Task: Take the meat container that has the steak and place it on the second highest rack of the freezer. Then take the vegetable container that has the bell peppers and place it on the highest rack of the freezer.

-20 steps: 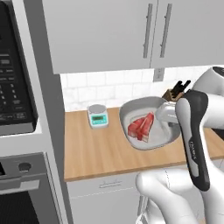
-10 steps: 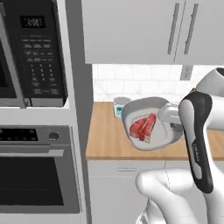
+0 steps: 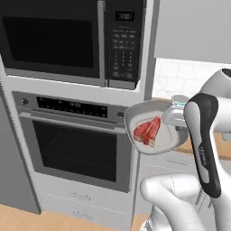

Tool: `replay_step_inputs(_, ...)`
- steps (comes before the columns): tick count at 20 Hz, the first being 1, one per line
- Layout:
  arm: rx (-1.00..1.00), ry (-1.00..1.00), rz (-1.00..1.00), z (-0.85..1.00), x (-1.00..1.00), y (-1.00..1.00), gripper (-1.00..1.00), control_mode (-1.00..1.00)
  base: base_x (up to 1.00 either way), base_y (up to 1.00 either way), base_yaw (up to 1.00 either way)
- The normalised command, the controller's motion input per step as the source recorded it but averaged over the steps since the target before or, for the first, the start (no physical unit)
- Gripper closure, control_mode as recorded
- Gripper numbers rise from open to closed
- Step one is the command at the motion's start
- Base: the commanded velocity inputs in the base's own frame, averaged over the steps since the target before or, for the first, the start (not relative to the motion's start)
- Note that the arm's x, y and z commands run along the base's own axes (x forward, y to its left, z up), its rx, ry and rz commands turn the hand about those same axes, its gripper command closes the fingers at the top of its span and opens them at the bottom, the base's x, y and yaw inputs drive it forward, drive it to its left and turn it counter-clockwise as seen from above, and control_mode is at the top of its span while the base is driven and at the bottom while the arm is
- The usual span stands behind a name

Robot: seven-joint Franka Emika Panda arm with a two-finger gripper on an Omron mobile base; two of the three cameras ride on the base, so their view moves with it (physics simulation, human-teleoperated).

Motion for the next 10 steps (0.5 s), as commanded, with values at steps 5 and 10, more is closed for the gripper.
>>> replay_step_inputs(5,0.0,0.0,0.0,0.0,0.0,0.0,1.0,1.0,-0.18,0.79,0.25)
replay_step_inputs(10,0.0,0.0,0.0,0.0,0.0,0.0,1.0,1.0,0.0,0.87,0.08)
